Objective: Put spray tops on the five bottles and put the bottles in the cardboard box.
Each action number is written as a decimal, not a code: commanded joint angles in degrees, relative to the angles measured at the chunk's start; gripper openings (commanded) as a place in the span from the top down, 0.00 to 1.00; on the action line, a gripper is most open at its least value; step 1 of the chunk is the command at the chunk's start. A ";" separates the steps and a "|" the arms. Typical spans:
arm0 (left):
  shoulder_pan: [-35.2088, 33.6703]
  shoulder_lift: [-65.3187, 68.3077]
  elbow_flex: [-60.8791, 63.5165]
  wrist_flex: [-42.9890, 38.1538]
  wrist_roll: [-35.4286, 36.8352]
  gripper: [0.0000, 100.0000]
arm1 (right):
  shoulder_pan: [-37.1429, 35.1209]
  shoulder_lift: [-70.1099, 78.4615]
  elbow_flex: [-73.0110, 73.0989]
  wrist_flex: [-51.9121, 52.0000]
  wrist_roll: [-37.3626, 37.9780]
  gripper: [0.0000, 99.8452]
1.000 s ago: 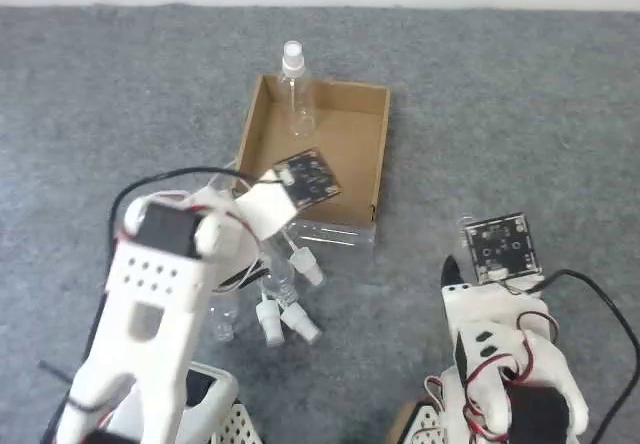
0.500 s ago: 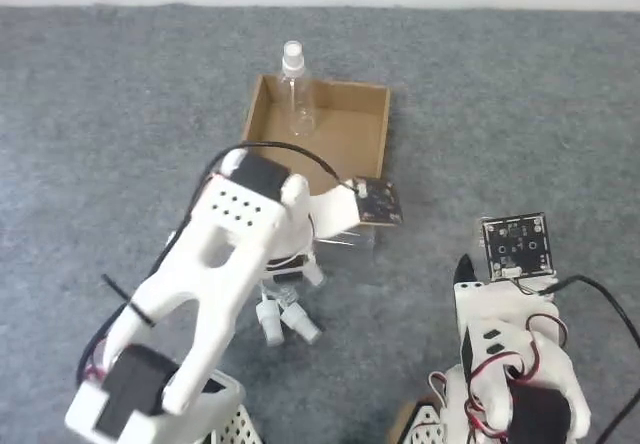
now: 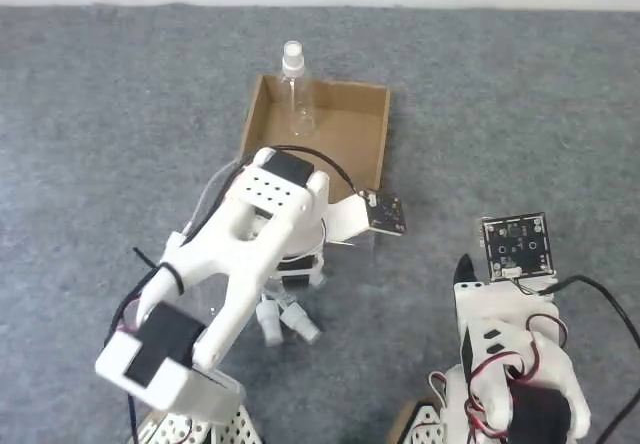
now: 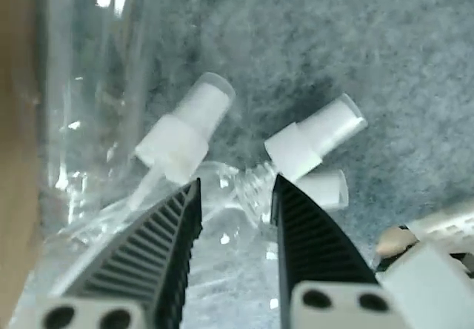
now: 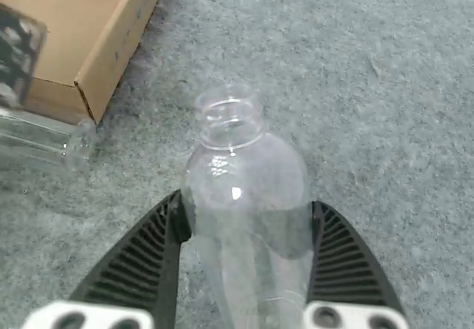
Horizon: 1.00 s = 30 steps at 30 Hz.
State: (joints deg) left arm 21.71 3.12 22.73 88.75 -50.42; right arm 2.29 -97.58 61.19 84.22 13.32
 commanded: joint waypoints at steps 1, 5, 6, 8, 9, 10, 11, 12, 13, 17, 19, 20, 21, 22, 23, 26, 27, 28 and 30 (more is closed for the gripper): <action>-0.18 1.76 -2.33 -4.57 -0.53 0.86 | 0.84 -0.57 -1.32 -1.10 -0.26 0.88; -0.35 5.98 -2.33 -5.89 -0.44 0.86 | 0.84 -0.57 -1.32 -1.10 -0.26 0.88; -0.35 6.68 -2.33 -5.98 -0.44 0.88 | 1.10 -0.57 -1.32 -1.10 -0.26 0.88; -0.44 8.00 -2.33 -6.51 -0.35 0.91 | 1.36 -0.57 -1.32 -1.10 -0.26 0.88; -0.44 8.62 -2.33 -6.42 -0.26 0.92 | 1.45 -0.57 -1.32 -1.10 -0.26 0.88; -0.44 9.05 -2.24 -6.33 0.62 0.93 | 1.45 -0.57 -1.32 -1.10 -0.26 0.88; -0.44 9.41 -2.24 -6.33 2.20 0.94 | 1.45 -0.57 -1.32 -1.10 -0.26 0.88; -0.44 9.41 -2.24 -6.33 4.22 0.93 | 1.45 -0.57 -1.32 -1.10 -0.26 0.88; -0.44 9.23 -2.24 -6.33 5.80 0.93 | 1.45 -0.57 -1.32 -1.10 -0.26 0.88; -0.26 9.14 -2.24 -6.24 8.53 0.93 | 1.36 -0.57 -1.32 -1.10 -0.26 0.88; -0.35 9.14 -2.24 -6.51 9.05 0.90 | 1.36 -0.57 -1.32 -1.10 -0.26 0.88; -0.44 9.14 -2.24 -6.77 9.14 0.88 | 1.36 -0.57 -1.32 -1.10 -0.26 0.88; -0.44 9.14 -2.24 -7.30 9.14 0.86 | 1.36 -0.57 -1.32 -1.10 -0.26 0.88; -0.44 9.14 -2.24 -8.00 9.14 0.85 | 1.36 -0.57 -1.32 -1.10 -0.26 0.88; -0.44 9.14 -2.24 -8.53 8.97 0.84 | 1.36 -0.57 -1.32 -1.10 -0.26 0.88; 0.09 9.32 -2.33 -9.32 6.51 0.83 | 1.36 -0.57 -1.32 -1.01 -0.26 0.88; 0.09 9.32 -2.33 -9.32 4.57 0.83 | 1.36 -0.57 -1.32 -1.01 -0.26 0.88; 0.09 9.32 -2.33 -9.32 2.64 0.83 | 1.36 -0.57 -1.32 -1.01 -0.26 0.88; 0.09 9.32 -2.33 -9.14 -0.44 0.83 | 1.36 -0.57 -1.32 -1.01 -0.26 0.88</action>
State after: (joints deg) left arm 21.80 11.30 21.41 81.19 -46.81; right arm 2.29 -97.58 61.19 84.22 13.32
